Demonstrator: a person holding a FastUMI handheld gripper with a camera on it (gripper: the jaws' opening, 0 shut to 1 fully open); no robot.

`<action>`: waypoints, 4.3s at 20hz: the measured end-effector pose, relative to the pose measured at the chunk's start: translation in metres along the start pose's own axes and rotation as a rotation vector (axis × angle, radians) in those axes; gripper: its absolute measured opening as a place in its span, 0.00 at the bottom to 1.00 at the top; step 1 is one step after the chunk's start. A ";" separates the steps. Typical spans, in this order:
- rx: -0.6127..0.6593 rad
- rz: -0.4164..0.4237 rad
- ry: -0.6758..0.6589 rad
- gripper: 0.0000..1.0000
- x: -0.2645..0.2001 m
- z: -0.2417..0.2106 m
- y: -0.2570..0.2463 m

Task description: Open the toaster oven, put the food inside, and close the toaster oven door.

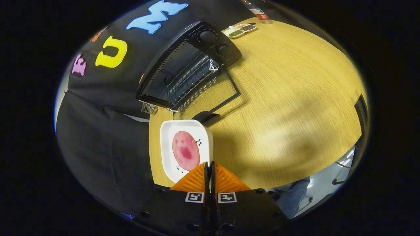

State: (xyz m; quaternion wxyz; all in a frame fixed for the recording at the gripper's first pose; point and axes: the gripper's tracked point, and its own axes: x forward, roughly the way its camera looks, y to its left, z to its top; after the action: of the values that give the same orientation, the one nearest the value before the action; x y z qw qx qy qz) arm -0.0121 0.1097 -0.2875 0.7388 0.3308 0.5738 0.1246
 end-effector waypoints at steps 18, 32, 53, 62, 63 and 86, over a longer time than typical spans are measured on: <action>0.455 -0.009 -0.336 0.02 0.054 0.087 0.039; 0.665 0.040 -0.458 0.02 0.118 0.145 0.071; 0.857 0.099 -0.592 0.06 0.158 0.194 0.092; 0.736 0.178 -0.616 0.97 0.127 0.192 0.112; 0.701 0.173 -0.607 0.97 0.124 0.187 0.113; -0.356 -0.159 -0.423 0.98 0.070 0.071 0.086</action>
State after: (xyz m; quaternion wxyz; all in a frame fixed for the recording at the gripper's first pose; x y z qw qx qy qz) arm 0.0928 0.1890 -0.2780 0.8960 0.1684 0.4003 0.0932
